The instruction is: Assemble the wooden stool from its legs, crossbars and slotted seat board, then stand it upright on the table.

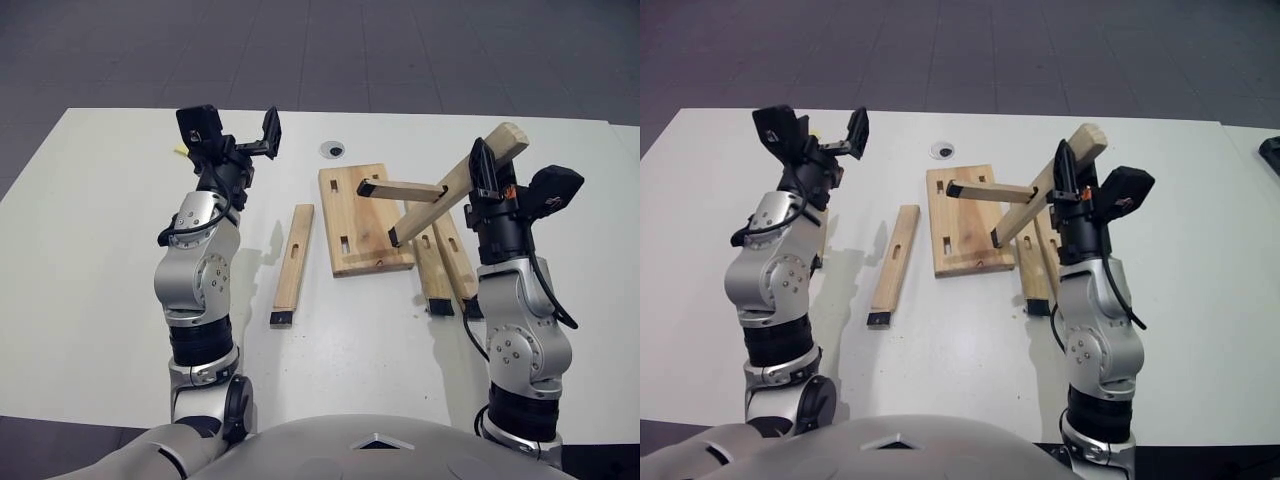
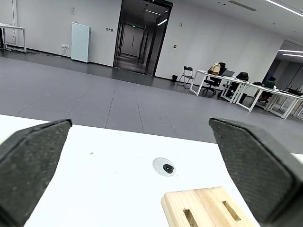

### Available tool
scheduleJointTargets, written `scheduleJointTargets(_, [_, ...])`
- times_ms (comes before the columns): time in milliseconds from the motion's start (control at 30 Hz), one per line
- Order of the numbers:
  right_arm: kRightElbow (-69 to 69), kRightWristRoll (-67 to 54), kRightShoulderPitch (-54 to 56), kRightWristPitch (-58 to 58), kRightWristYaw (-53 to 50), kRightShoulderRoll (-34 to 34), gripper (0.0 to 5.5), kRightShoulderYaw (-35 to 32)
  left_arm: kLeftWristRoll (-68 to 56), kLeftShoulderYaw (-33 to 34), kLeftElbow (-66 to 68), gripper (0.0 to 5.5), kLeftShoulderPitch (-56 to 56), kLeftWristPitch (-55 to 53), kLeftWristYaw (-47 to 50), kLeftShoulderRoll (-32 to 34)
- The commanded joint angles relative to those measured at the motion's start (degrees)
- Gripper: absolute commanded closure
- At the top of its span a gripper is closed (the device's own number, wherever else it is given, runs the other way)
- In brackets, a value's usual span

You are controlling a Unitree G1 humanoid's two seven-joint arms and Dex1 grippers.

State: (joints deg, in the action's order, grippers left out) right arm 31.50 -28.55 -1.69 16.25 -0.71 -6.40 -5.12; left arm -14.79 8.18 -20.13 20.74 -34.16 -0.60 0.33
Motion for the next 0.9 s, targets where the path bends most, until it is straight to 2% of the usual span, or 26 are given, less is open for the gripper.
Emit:
scheduleJointTargets(33, [-5.6, 4.3, -6.7, 7.9, -1.2, -1.3, 4.50, 3.6, 0.1, -1.3, -1.1, 0.10, 0.8, -1.7, 0.6, 0.4])
scheduleJointTargets(267, [-7.6, 6.3, -7.5, 13.8, -1.2, -3.8, 4.50, 6.1, 0.9, -3.3, -1.6, 0.10, 0.2, -3.3, 0.4, 1.8])
scheduleJointTargets(433, [-9.1, 5.6, -7.9, 22.1, -1.3, -6.8, 4.50, 8.1, 2.6, -6.0, -2.3, 0.10, -0.1, -5.7, -0.9, 5.0])
scheduleJointTargets(567, [-11.3, 6.1, -8.7, 26.5, -1.8, -7.9, 4.50, 9.3, 2.9, -5.8, -1.9, 0.10, 0.9, -6.7, -1.3, 6.6])
scheduleJointTargets(900, [-9.6, 4.1, -5.2, 18.2, -0.7, -5.6, 4.50, 6.2, 2.8, -7.7, -0.2, 0.10, 0.6, -6.4, -1.0, 5.6])
